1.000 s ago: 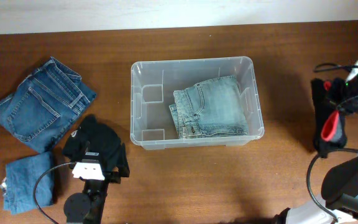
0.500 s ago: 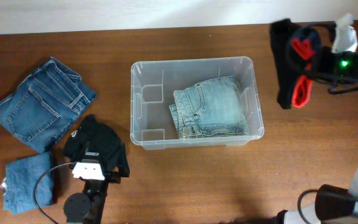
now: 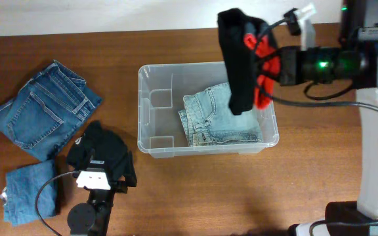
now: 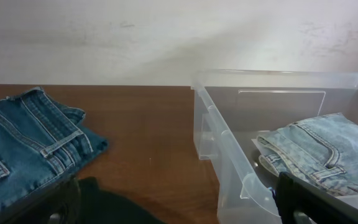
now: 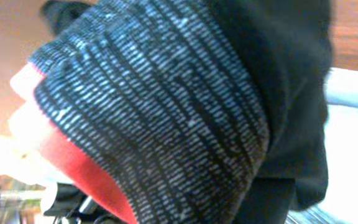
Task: Pack container
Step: 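Lift the black garment and carry it toward the bin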
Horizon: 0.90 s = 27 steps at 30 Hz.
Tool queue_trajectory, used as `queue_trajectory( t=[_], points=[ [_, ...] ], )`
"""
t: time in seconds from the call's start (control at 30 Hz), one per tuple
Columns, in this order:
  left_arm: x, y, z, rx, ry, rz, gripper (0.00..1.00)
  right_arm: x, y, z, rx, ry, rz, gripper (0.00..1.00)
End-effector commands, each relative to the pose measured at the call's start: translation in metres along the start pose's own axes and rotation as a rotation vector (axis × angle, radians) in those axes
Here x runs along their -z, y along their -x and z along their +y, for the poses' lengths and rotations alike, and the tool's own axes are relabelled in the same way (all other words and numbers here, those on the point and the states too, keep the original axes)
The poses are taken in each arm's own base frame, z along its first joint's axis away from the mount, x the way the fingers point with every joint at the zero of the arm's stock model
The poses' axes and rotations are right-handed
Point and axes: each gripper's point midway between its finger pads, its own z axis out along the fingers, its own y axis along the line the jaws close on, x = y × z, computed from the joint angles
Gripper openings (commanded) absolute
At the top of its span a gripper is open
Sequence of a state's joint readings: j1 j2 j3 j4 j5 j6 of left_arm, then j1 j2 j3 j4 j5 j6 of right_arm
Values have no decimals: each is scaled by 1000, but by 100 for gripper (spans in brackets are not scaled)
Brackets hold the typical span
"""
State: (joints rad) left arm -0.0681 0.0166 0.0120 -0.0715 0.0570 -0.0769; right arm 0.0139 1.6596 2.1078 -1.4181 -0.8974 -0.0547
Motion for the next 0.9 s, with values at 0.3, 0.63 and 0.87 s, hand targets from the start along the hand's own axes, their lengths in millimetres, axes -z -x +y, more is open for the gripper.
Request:
queue_trajectory(
  t=[0.3, 0.63, 0.87],
  points=[
    [0, -2, -3, 13, -18, 6, 100, -48, 1, 35, 110, 97, 68, 4],
    [0, -2, -3, 13, -18, 6, 100, -17, -4, -82, -87, -774, 23, 4],
    [0, -2, -3, 13, -18, 6, 100, -40, -9, -96, -40, -1016, 49, 4]
  ],
)
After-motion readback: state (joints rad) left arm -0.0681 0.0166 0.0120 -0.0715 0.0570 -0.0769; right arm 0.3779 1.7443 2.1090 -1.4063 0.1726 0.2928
